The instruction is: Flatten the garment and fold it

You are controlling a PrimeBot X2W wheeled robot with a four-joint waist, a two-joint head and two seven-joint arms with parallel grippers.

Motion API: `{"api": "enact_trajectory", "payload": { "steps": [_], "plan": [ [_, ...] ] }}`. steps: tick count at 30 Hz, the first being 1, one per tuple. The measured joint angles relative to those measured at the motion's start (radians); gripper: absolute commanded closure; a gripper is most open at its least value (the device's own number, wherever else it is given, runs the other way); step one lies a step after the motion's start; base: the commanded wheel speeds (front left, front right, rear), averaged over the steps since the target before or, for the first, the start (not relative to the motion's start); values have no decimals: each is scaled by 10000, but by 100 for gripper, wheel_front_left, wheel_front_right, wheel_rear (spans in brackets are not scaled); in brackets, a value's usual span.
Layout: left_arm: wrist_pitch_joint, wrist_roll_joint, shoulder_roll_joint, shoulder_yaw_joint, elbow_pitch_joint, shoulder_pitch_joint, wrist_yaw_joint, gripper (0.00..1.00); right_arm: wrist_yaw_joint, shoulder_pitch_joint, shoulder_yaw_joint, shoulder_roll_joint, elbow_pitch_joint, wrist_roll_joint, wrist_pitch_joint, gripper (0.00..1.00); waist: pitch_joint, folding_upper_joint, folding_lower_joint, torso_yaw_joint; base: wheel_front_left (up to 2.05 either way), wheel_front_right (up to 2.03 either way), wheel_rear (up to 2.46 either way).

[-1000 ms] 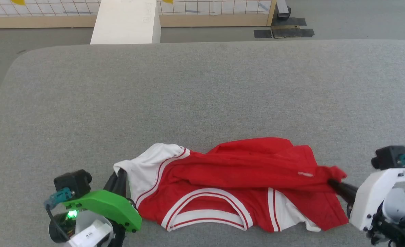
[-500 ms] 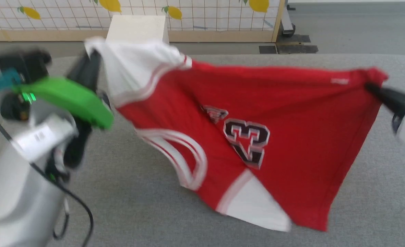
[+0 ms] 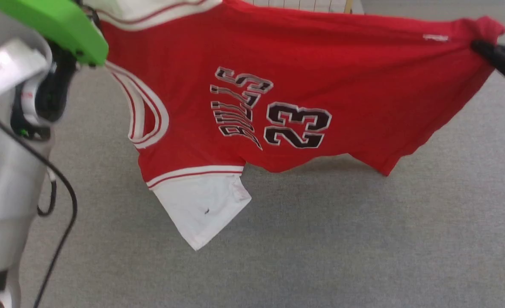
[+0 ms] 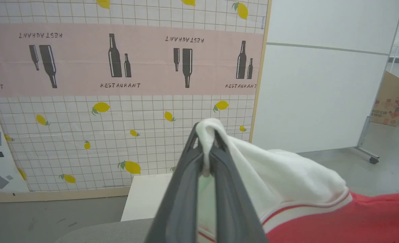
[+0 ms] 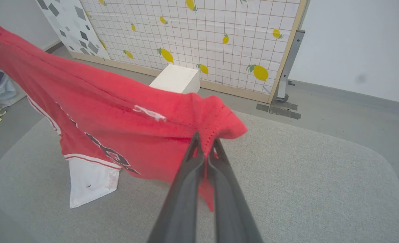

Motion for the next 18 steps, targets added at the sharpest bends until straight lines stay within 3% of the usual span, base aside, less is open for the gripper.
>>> {"api": "enact_trajectory", "payload": {
  "steps": [5, 10, 18],
  "plan": [
    [408, 422, -8, -161, 995, -1697, -155, 100, 2, -1359, 10, 234, 326, -347, 226, 100, 702, 0, 0, -2, 0, 0, 0],
    [683, 1078, 4, -339, 2117, -3901, -184, 100, 2, -3538, -35, 738, 1400, -1120, 123, 100, 1671, 0, 0, -63, 0, 0, 0],
    [458, 2418, 52, -637, 3737, -7494, -159, 100, 2, -7283, -458, 1536, 3799, -2819, -1367, 100, 3407, 0, 1, -278, 0, 0, 0]
  ]
}}
